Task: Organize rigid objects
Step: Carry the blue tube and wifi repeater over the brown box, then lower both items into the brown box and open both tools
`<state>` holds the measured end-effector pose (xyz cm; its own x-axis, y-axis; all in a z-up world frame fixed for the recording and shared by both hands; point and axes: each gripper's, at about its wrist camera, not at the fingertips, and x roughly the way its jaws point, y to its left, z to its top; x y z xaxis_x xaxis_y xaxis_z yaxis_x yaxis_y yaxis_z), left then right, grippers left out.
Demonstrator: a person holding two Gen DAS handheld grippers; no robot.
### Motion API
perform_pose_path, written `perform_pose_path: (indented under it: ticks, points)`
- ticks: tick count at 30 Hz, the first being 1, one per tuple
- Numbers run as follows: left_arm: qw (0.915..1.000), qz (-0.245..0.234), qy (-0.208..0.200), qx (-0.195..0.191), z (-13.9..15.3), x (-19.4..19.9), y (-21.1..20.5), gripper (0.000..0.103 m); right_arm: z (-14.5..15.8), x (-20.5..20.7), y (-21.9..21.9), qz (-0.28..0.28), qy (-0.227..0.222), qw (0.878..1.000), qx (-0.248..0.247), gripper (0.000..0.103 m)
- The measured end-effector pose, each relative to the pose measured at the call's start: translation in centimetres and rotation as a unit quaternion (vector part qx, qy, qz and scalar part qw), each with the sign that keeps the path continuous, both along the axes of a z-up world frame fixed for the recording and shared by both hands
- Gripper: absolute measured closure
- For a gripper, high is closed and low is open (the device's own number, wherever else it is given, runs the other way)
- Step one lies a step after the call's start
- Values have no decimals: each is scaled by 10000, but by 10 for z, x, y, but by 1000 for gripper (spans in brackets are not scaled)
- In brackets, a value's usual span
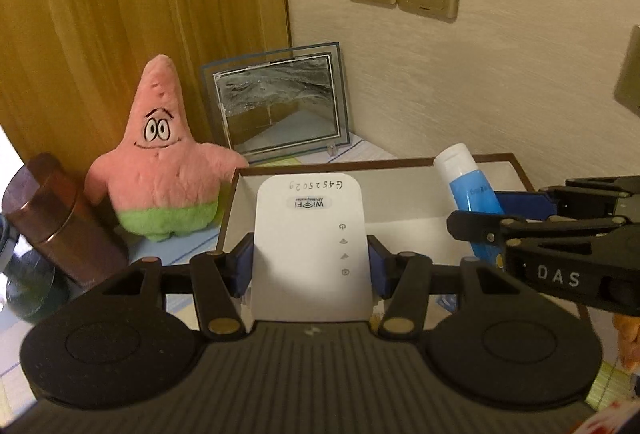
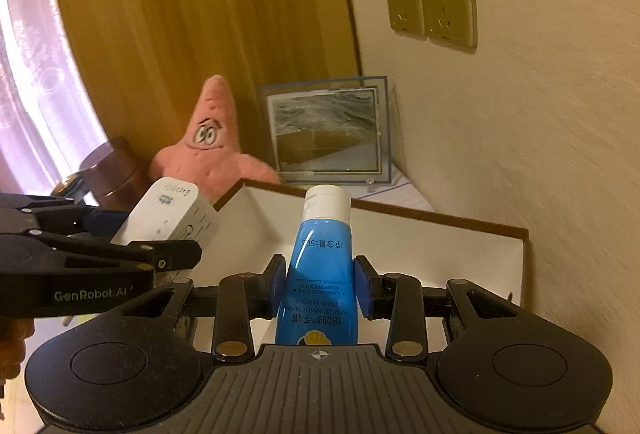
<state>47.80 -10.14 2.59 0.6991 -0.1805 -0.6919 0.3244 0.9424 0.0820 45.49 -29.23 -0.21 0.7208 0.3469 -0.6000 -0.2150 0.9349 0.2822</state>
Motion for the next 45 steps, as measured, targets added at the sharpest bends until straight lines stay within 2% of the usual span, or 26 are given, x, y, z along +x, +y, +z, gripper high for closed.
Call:
perform_pose_path:
  ticks: [13, 24, 28, 33, 38, 45]
  points:
    - [9983, -95, 525, 252, -55, 58, -6, 52, -59, 34, 12, -365, 900, 9952, -81, 70]
    - [9957, -77, 854, 352, -87, 83, -7, 51, -80, 50, 14, -522, 1346, 9892, -235, 70]
    - [9960, -242, 768, 377, -87, 80, -10, 51, -83, 55, 17, -574, 1376, 9884, -274, 69]
    - [9970, -203, 692, 264, -78, 74, -9, 45, -77, 55, 19, -601, 1281, 9893, -367, 67]
    - [9975, -90, 696, 114, -70, 63, -1, 46, -67, 44, 20, -506, 1149, 9915, -340, 53]
    - [9979, -13, 650, 25, -55, 32, 10, 46, -54, 23, 12, -437, 1022, 9936, -204, 50]
